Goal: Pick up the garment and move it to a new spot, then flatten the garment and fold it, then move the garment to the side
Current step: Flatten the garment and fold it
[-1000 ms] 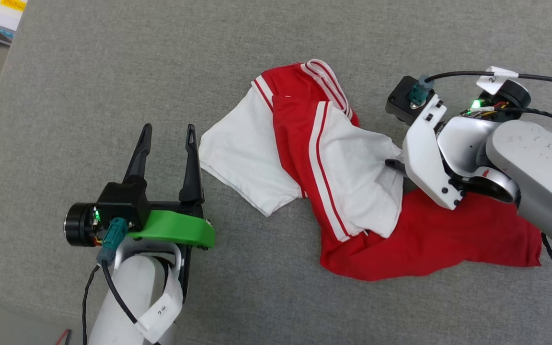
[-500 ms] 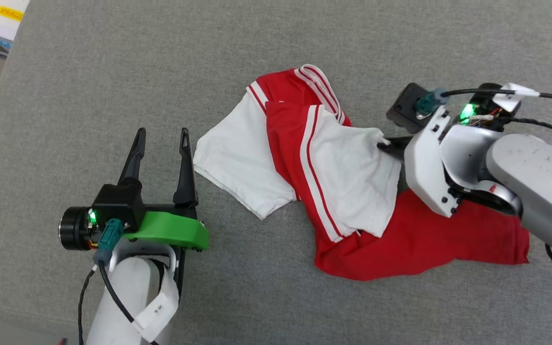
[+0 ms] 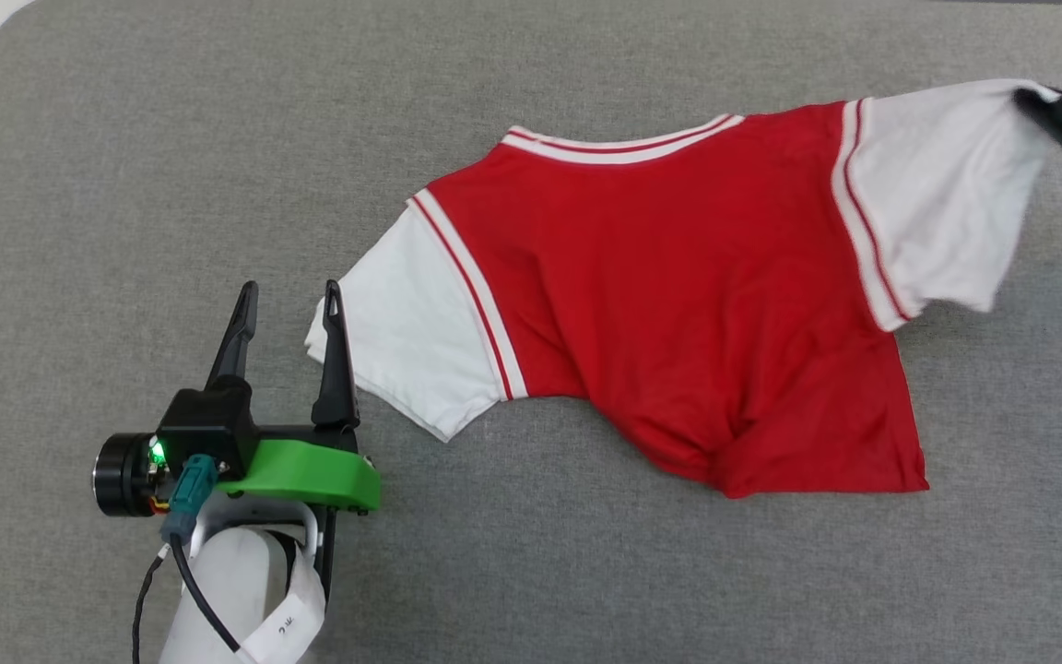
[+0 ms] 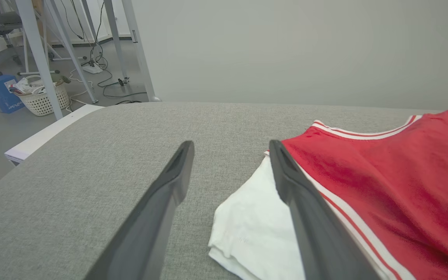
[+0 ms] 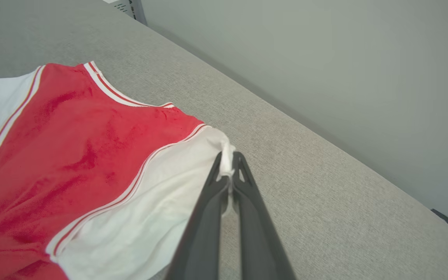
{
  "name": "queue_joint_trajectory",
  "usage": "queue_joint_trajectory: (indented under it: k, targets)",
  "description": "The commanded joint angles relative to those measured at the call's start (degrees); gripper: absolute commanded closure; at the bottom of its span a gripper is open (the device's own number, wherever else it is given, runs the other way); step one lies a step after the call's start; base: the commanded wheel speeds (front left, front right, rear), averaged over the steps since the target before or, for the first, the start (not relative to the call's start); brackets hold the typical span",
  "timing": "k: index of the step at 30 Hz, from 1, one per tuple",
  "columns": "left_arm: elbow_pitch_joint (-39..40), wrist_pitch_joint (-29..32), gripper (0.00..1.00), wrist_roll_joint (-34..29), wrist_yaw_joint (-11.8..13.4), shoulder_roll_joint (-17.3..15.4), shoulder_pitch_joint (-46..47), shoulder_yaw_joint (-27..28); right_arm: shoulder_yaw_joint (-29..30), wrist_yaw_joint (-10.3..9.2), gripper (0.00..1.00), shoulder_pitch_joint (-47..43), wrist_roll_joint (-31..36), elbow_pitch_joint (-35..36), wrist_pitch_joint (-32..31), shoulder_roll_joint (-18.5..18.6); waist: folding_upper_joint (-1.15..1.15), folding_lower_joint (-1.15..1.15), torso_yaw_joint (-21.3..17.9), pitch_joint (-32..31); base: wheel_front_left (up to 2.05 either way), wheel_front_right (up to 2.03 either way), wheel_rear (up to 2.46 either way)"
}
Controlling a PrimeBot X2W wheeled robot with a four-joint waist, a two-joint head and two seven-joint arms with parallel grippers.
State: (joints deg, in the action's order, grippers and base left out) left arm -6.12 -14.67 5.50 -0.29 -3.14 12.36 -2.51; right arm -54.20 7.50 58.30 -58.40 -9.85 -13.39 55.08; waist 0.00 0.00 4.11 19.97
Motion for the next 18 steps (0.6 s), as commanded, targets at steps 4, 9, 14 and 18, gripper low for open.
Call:
queue_joint_trajectory:
  k: [4,9,14,18]
  targets:
    - [0.34,-0.33,0.00,-0.54,-0.42,0.24,1.04,-0.06,3.53,-0.01,1.00,-4.07,-1.74,-4.11,-2.00,3.08,0.00,0.00,-1.01,2.56,0.00,0.00,0.00]
    - [0.10,-0.33,0.00,-0.46,-0.78,0.25,2.24,-0.67,5.92,-0.01,1.00,-8.62,-3.74,-10.89,-4.02,3.57,0.00,0.00,-0.70,4.12,0.00,0.00,0.00]
    - [-0.25,-0.33,0.00,-0.71,-0.89,0.25,3.25,-0.93,8.78,-0.01,1.00,-12.17,-6.48,-19.25,-4.24,0.73,0.00,0.00,-0.13,5.25,0.00,0.00,0.00]
    - [-0.46,-0.33,0.00,-1.05,-0.85,0.25,3.79,-0.57,9.43,-0.01,1.00,-14.30,-7.35,-25.22,-5.20,-2.35,0.00,0.00,0.12,5.46,0.00,0.00,0.00]
